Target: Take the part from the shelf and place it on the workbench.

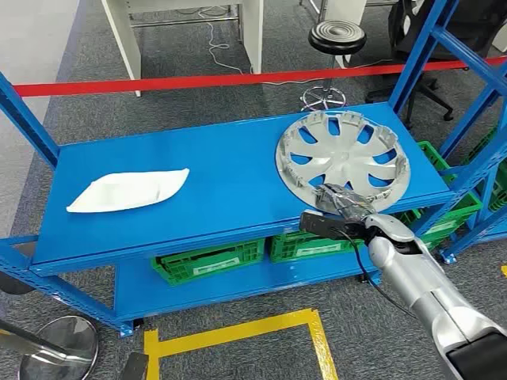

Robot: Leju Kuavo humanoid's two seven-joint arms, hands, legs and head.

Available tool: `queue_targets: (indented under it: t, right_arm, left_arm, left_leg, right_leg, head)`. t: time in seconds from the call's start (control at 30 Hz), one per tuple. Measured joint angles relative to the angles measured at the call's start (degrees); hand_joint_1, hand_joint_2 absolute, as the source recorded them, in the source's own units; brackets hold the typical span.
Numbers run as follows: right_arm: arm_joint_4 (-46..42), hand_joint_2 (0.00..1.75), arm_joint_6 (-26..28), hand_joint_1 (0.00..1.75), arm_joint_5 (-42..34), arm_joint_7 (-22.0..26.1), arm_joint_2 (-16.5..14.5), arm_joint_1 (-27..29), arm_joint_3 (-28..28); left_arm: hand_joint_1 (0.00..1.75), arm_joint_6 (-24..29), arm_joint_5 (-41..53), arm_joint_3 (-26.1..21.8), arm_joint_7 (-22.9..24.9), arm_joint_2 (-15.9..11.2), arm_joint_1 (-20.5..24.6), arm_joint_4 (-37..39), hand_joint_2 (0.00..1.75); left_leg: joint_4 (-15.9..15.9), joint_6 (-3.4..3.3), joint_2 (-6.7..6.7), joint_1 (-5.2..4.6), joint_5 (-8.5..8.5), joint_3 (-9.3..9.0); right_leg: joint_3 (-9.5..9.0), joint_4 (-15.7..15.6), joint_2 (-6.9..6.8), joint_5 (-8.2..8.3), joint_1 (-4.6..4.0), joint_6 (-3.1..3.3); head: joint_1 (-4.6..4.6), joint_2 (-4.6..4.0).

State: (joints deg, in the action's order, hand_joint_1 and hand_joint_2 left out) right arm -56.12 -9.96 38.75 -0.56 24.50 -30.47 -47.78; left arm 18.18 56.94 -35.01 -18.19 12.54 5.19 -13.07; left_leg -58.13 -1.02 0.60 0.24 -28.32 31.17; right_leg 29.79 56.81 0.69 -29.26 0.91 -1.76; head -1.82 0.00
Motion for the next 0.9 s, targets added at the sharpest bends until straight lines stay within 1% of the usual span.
queue_targets:
  t: [0.07,0.13,0.23,0.3,0.37,0.47,0.6,0.9]
  right_arm:
    - [0.09,1.75,0.30,0.00,0.39,-0.29,0.00,0.04,-0.10]
    - [0.25,1.75,1.61,0.00,2.08,-1.71,-0.04,0.19,-0.29]
    - [0.67,1.75,5.19,0.00,8.18,-6.09,-0.46,0.96,-0.49]
    - [1.10,1.75,6.98,0.00,12.07,-7.88,-1.06,1.70,-0.25]
    - [1.43,1.75,7.47,0.00,13.85,-7.79,-1.62,2.36,0.48]
    - [1.60,1.75,7.13,0.01,14.52,-6.17,-2.03,2.91,1.97]
    - [1.71,1.75,6.87,1.75,14.83,-5.16,-2.19,3.19,3.16]
    - [1.08,1.75,7.05,1.75,15.79,-2.68,-2.32,3.99,5.55]
  left_arm:
    - [0.00,0.02,-0.01,0.00,0.00,0.02,0.00,0.01,0.00]
    - [0.00,0.12,-0.10,-0.01,0.00,0.07,-0.01,0.01,0.00]
    - [0.00,0.42,-0.42,-0.04,0.13,0.17,-0.08,0.02,0.00]
    - [0.00,0.61,-0.54,-0.06,0.30,0.26,-0.13,0.02,0.00]
    - [0.00,0.70,-0.54,-0.07,0.37,0.32,-0.16,0.02,0.00]
    - [0.00,0.72,-0.51,-0.09,0.37,0.34,-0.17,0.02,0.00]
    - [0.00,0.72,-0.47,-0.09,0.37,0.35,-0.18,0.02,0.00]
    - [0.00,0.70,-0.46,-0.10,-0.14,0.34,-0.22,0.02,0.00]
  left_leg:
    - [0.00,0.00,0.00,0.00,0.00,0.00]
    - [0.00,0.00,0.01,0.00,0.00,0.00]
    - [0.00,-0.01,0.04,0.00,0.01,0.00]
    - [0.00,-0.01,0.05,0.00,0.01,0.00]
    - [0.00,-0.01,0.05,0.00,0.00,-0.01]
    - [0.00,-0.01,0.05,0.00,0.00,-0.02]
    - [0.00,-0.01,0.05,0.00,0.01,-0.03]
    - [0.00,-0.01,0.06,0.00,0.02,-0.08]
  right_leg:
    - [0.00,0.00,0.00,0.00,0.00,0.00]
    - [-0.01,0.00,-0.02,0.00,0.00,0.00]
    - [-0.03,0.00,-0.04,0.00,0.00,0.00]
    - [-0.03,0.00,-0.04,0.00,0.00,0.00]
    - [-0.03,0.00,-0.04,0.00,0.00,0.00]
    - [-0.03,0.00,-0.04,0.00,0.00,0.00]
    - [-0.04,0.00,-0.05,0.00,0.00,0.00]
    - [-0.11,-0.01,-0.05,0.00,0.00,0.00]
  head:
    - [0.01,0.00]
    - [0.01,0.00]
    - [0.00,0.00]
    - [0.00,0.00]
    - [0.00,0.00]
    - [0.01,0.00]
    - [0.01,0.00]
    - [0.01,0.00]
